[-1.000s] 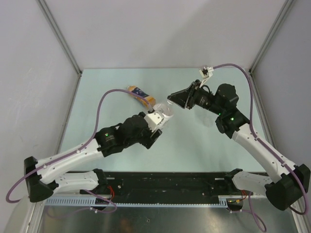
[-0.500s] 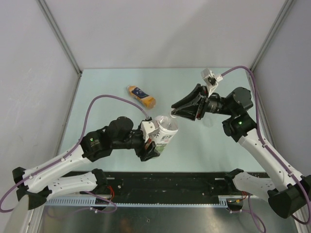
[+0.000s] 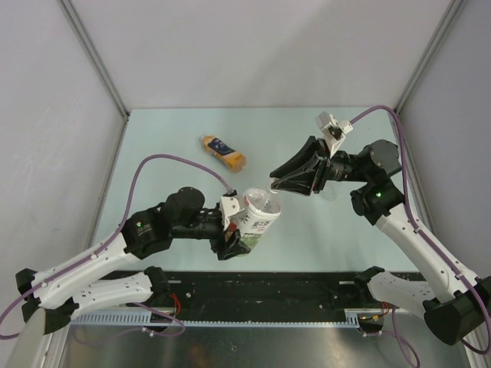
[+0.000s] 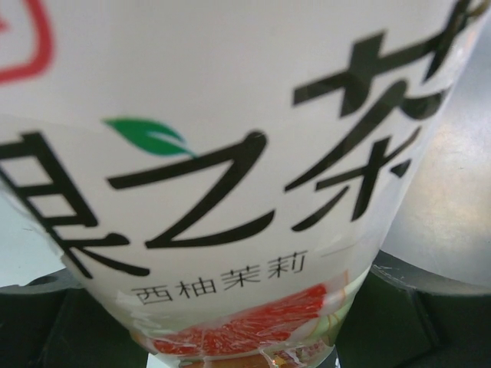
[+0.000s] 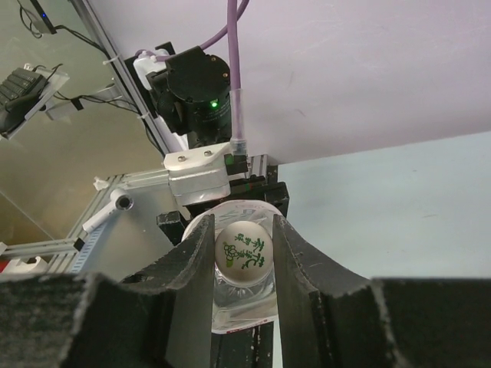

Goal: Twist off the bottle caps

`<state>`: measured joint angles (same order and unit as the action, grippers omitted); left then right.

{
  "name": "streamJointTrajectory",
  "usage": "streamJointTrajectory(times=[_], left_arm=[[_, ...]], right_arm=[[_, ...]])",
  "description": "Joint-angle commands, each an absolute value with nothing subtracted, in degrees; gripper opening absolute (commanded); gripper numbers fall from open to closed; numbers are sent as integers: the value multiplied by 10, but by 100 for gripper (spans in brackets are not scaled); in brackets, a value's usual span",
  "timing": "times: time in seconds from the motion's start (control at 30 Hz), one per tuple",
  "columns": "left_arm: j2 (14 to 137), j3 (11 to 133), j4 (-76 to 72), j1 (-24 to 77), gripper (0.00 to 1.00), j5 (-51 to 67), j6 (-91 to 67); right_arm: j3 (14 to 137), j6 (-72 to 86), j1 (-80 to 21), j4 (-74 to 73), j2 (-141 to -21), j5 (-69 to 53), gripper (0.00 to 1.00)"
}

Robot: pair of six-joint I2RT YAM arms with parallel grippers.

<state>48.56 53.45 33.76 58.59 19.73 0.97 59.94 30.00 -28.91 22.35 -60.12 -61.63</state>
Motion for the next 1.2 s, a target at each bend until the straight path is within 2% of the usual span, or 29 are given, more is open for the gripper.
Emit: streamJointTrajectory(times=[0.0, 0.27, 0.43, 0.7, 0.87, 1.17], left_arm=[[477, 542, 267, 602, 0, 267, 80], [493, 538, 267, 602, 0, 231, 75], [501, 532, 267, 602, 0, 209, 74], [518, 531, 267, 602, 0, 146, 68], [540, 537, 268, 602, 0, 44, 55], [590, 549, 270, 602, 0, -157, 24]], right_arm=[[599, 305, -273, 210, -610, -527, 40], [599, 338, -252, 220, -591, -480, 74], [599, 336, -240, 193, -560, -410, 87], [599, 326, -236, 157, -526, -329, 93], [599, 337, -236, 120, -528, -264, 99], [608, 401, -237, 50, -557, -175, 99]])
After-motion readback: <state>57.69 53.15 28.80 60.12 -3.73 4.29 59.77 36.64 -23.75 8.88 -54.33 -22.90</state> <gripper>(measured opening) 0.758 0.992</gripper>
